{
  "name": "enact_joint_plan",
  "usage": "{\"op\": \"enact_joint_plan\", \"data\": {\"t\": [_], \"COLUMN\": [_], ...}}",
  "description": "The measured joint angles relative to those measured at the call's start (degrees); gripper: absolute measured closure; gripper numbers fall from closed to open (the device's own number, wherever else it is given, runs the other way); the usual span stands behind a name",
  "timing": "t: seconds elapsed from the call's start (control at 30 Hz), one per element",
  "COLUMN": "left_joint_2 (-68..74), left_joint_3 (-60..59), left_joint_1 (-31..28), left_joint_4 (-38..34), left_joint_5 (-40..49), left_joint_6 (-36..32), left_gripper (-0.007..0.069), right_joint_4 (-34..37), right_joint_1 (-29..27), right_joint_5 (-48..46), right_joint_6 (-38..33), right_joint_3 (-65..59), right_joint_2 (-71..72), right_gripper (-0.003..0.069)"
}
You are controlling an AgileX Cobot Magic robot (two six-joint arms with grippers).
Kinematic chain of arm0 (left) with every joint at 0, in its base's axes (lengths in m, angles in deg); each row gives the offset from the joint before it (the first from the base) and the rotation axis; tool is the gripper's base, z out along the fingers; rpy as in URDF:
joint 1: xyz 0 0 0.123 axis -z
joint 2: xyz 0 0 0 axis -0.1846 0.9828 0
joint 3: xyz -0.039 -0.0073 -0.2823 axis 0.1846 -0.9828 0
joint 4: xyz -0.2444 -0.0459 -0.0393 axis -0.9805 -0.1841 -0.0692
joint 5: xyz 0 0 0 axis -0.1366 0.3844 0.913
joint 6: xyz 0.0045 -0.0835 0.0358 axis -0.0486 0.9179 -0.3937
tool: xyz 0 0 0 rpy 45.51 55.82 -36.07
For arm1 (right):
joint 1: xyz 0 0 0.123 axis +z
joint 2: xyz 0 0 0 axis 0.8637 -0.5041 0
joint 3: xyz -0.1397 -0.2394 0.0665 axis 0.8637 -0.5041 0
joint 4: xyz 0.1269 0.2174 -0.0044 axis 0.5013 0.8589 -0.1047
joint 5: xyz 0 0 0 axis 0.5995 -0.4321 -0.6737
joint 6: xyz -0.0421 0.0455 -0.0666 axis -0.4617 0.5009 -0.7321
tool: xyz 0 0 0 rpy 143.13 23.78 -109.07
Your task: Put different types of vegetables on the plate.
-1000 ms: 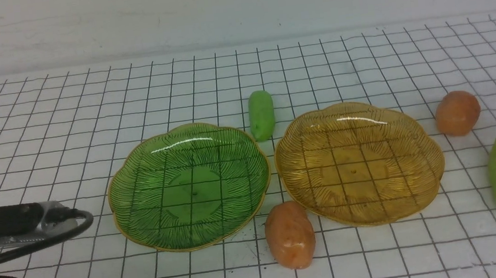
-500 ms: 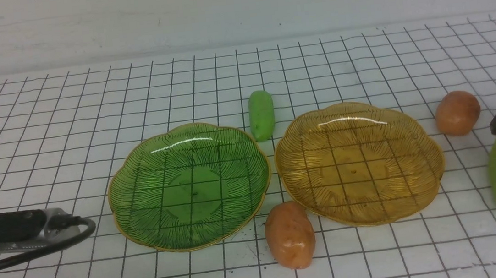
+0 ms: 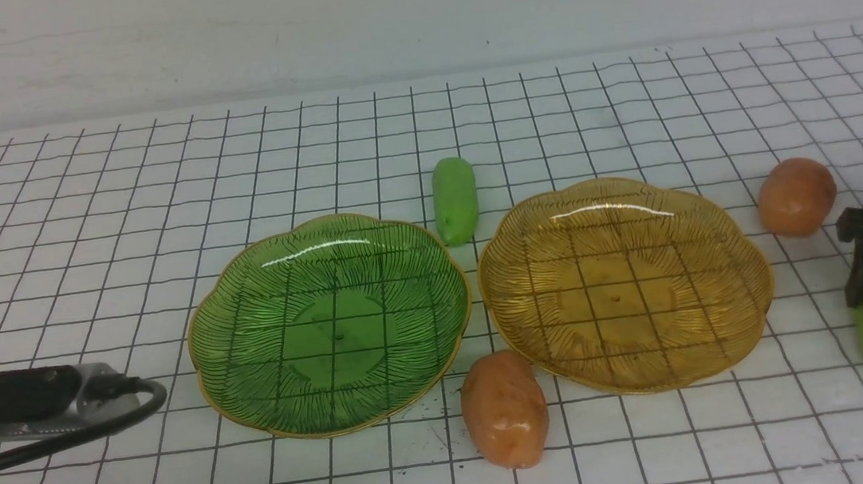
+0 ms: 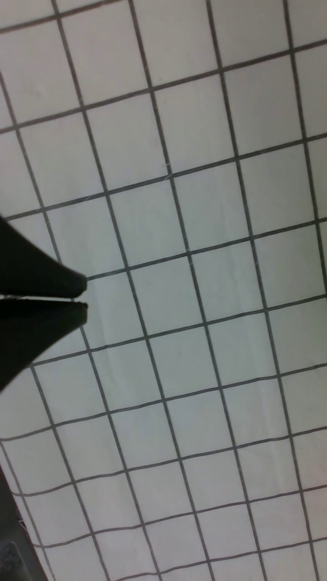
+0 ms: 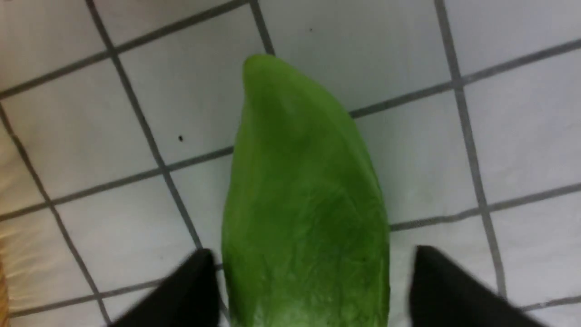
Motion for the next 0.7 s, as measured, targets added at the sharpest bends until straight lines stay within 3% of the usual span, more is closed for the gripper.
{"op": "enact_joint_plan", "data": {"t": [0.03,0.27,0.37,0.43,0.57,0.7], "left_joint_2": [0.0,0.0,0.0,0.0,0.0,0.0], "left_joint_3": [0.0,0.0,0.0,0.0,0.0,0.0], "left_joint_1": [0.0,0.0,0.0,0.0,0.0,0.0], "left_joint_4": [0.0,0.0,0.0,0.0,-0.7,-2.1], "left_joint_5": [0.0,0.0,-1.1,-1.7,-1.8,-1.7], "left_joint_6": [0.0,0.0,0.0,0.0,0.0,-0.9], "left_gripper": [0.0632,0.0632,0.0632,0.0632,0.0632,0.0632], "right_joint_4": [0.0,7.8,17.5,19.9,18.5,15.2], "right_joint_1": [0.0,0.4,4.5,7.2,15.5,19.6], "right_joint_5": [-0.7,-8.4,-9.3,-8.3,-1.8,2.0], "right_joint_6": [-0.2,-3.8,-6.7,-7.0,-7.4,-7.3], "right_joint_3": [0.4,5.6,7.1,7.2,7.2,7.2], "right_joint_2": [0.3,5.3,8.2,8.2,6.9,5.3], "right_gripper": [0.0315,0.0289,0.0289,0.0289,0.0289,0.0287]}}
